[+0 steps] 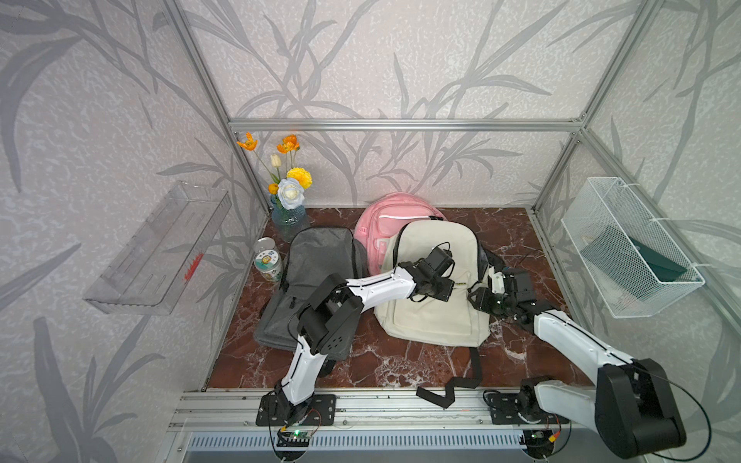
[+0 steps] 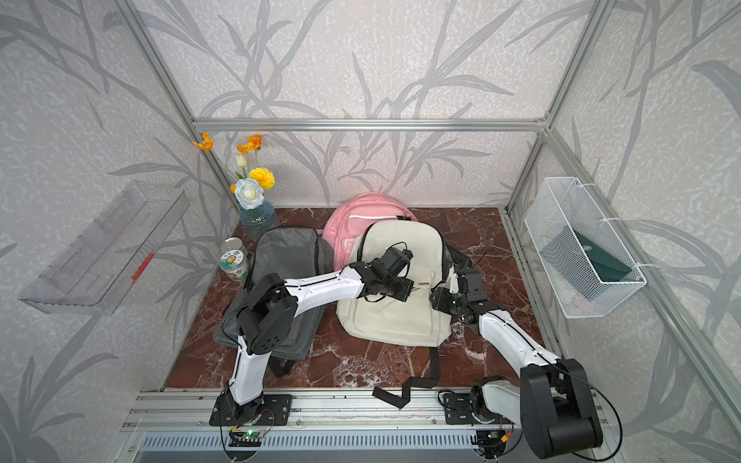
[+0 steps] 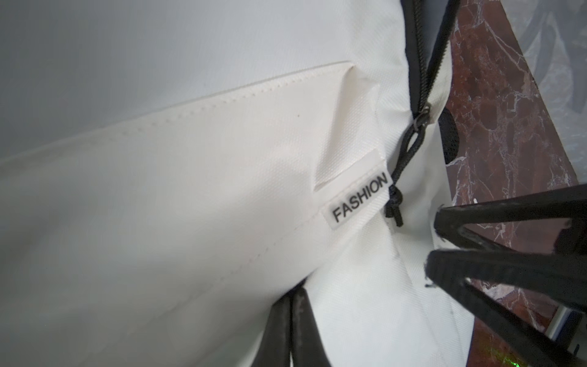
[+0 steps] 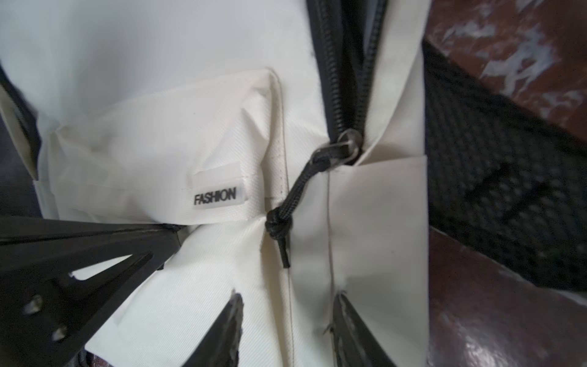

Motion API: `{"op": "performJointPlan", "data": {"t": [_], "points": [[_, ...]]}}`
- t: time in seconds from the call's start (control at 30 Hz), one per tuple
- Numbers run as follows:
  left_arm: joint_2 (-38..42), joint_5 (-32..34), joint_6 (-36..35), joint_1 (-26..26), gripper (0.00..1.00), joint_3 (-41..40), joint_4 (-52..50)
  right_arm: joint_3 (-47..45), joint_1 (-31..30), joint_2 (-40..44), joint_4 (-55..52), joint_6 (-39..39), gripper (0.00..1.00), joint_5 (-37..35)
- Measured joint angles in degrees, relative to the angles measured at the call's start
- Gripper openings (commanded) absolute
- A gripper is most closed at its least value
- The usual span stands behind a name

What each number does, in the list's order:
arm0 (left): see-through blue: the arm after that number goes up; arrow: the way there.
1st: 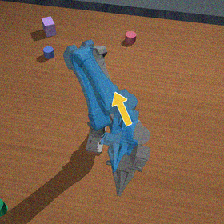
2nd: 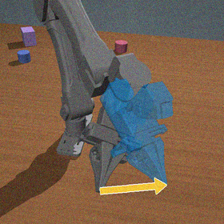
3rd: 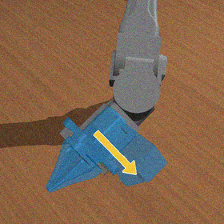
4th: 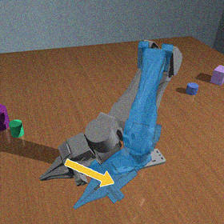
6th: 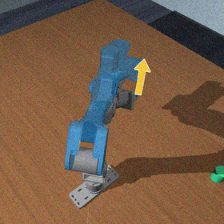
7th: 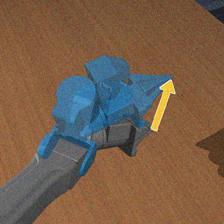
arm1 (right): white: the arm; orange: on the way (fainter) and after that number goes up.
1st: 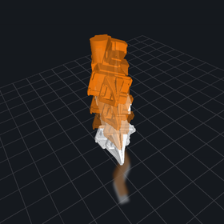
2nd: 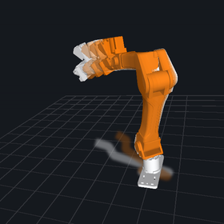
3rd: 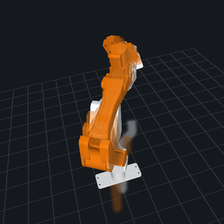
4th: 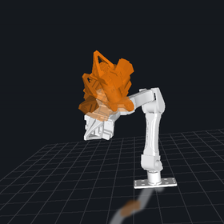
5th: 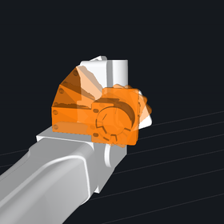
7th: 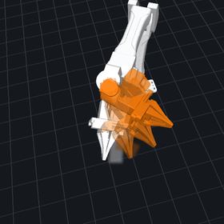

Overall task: Zip up the backpack
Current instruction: Zip the zipper on the backpack.

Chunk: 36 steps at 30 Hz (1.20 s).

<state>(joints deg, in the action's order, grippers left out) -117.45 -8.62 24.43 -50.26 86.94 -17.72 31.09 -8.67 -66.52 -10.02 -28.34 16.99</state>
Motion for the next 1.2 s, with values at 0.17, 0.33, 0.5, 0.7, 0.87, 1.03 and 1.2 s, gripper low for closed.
{"op": "performJointPlan", "data": {"t": [0.17,0.33,0.5,0.7,0.87,1.03,1.2], "points": [[1.1,0.7,0.2,0.0,0.0,-0.6,0.6,0.5,-0.9,3.7,-0.7,1.2,0.45,0.0],[1.1,0.9,0.4,0.0,0.0,-0.6,0.7,0.8,-4.4,0.4,-0.5,1.6,0.38,0.1],[1.2,0.8,0.9,0.0,0.0,-0.7,0.7,0.8,-5.0,-4.4,0.8,1.6,0.36,-0.1],[2.7,0.8,1.1,-0.3,0.0,-1.3,0.8,1.1,-5.0,-7.7,2.5,1.6,0.34,-0.7],[3.0,0.8,1.1,-0.3,0.0,-1.5,1.0,2.5,-5.5,-11.7,4.5,1.3,0.23,-0.6],[3.0,0.8,1.2,-0.4,0.0,-1.7,1.0,2.6,-5.8,-12.5,5.6,0.5,0.07,-1.2],[3.0,1.2,1.1,-0.4,0.0,-2.4,1.0,2.6,-6.0,-9.3,4.1,0.2,0.0,-3.0]]}}
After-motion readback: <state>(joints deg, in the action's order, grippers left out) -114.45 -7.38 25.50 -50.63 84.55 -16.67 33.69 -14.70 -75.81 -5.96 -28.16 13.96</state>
